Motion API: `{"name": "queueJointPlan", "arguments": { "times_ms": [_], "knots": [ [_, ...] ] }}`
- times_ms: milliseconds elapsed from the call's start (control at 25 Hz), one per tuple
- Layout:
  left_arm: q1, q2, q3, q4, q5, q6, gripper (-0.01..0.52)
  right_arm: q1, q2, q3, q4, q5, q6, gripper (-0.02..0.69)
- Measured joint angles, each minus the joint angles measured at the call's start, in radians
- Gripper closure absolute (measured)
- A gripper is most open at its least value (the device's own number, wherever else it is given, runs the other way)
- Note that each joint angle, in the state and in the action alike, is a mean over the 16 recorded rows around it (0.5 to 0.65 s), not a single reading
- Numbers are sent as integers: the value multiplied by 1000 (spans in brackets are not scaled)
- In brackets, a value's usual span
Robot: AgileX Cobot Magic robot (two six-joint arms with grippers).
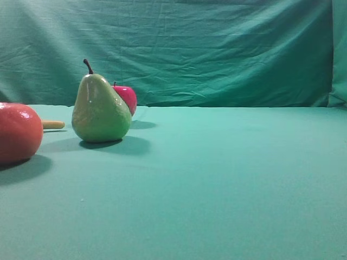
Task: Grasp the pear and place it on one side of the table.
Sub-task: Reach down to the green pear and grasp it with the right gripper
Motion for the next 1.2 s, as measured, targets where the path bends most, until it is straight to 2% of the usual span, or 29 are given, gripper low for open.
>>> {"name": "queueJointPlan", "arguments": {
  "times_ms": [360, 760, 960, 1200],
  "knots": [
    [0, 0, 0, 0, 0, 0, 514, 0, 0, 0, 7, -26, 6, 665],
    [0, 0, 0, 0, 0, 0, 514, 15, 18, -17, 76, -218, 56, 665],
    [0, 0, 0, 0, 0, 0, 514, 58, 114, -80, 110, -290, 82, 665],
    [0, 0, 0, 0, 0, 0, 514, 135, 339, -207, 118, -286, 87, 665]
  ]
}}
